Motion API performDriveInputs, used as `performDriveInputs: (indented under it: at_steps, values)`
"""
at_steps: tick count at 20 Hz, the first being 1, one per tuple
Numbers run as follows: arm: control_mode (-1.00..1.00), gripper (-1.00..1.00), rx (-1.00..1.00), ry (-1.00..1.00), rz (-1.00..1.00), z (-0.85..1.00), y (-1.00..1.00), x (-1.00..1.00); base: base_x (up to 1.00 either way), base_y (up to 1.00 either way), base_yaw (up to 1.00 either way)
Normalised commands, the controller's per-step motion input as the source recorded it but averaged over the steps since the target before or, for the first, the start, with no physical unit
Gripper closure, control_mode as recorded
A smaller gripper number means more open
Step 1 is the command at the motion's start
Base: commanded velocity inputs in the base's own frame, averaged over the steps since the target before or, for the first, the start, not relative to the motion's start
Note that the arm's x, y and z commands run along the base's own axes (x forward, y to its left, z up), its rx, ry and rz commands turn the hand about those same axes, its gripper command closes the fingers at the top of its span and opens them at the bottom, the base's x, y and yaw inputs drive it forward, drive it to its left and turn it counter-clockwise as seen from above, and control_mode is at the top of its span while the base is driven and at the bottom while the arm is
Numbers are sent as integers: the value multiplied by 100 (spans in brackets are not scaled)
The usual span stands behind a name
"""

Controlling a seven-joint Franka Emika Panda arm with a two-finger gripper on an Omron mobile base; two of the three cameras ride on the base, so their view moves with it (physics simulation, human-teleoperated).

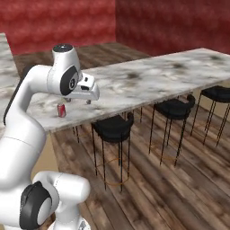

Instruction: Four empty soda cans are scattered around the kitchen. Gather all the cans and cluster them next to the stove for recycling.

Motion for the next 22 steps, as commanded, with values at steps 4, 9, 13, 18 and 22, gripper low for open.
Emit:
performDriveInputs:
  at_steps: [4, 9, 13, 18, 22]
  values:
    - [100, -100, 0, 0, 0, 0, 0, 0, 45, -19, 33]
    - [100, -100, 0, 0, 0, 0, 0, 0, 46, -20, 29]
    - [100, -100, 0, 0, 0, 0, 0, 0, 53, -16, 25]
    - [100, -100, 0, 0, 0, 0, 0, 0, 54, -20, 23]
    - [100, -100, 0, 0, 0, 0, 0, 0, 57, -15, 23]
